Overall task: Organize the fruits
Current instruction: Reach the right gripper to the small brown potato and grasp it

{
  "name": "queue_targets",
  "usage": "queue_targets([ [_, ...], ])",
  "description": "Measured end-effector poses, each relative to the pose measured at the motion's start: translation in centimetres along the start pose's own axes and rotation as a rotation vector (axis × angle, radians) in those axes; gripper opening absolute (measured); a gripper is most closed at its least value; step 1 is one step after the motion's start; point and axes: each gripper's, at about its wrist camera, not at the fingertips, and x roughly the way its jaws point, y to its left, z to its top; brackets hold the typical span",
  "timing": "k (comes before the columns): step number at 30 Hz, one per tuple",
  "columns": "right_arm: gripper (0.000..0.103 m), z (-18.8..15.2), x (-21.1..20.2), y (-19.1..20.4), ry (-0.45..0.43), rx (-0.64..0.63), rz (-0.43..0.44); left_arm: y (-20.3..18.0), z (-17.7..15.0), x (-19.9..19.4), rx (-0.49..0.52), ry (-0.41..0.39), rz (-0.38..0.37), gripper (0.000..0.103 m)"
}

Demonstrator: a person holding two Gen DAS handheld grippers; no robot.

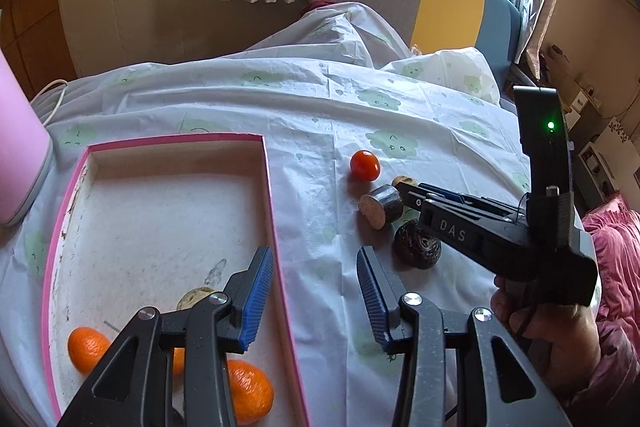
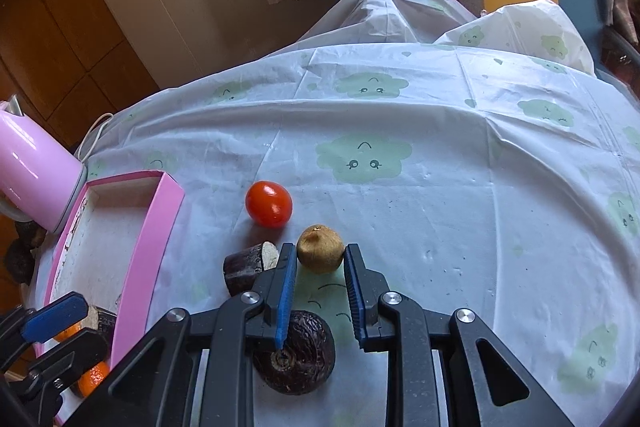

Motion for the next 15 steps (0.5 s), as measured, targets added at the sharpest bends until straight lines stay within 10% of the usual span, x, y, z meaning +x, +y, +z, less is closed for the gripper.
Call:
queue_targets([
  [15,0.023,-0.6,-1.6,-2.6,-0.029,-0.005,-0.089,-2.2,1.9,3.9,-0.039,0.079,-0.090,0.044],
])
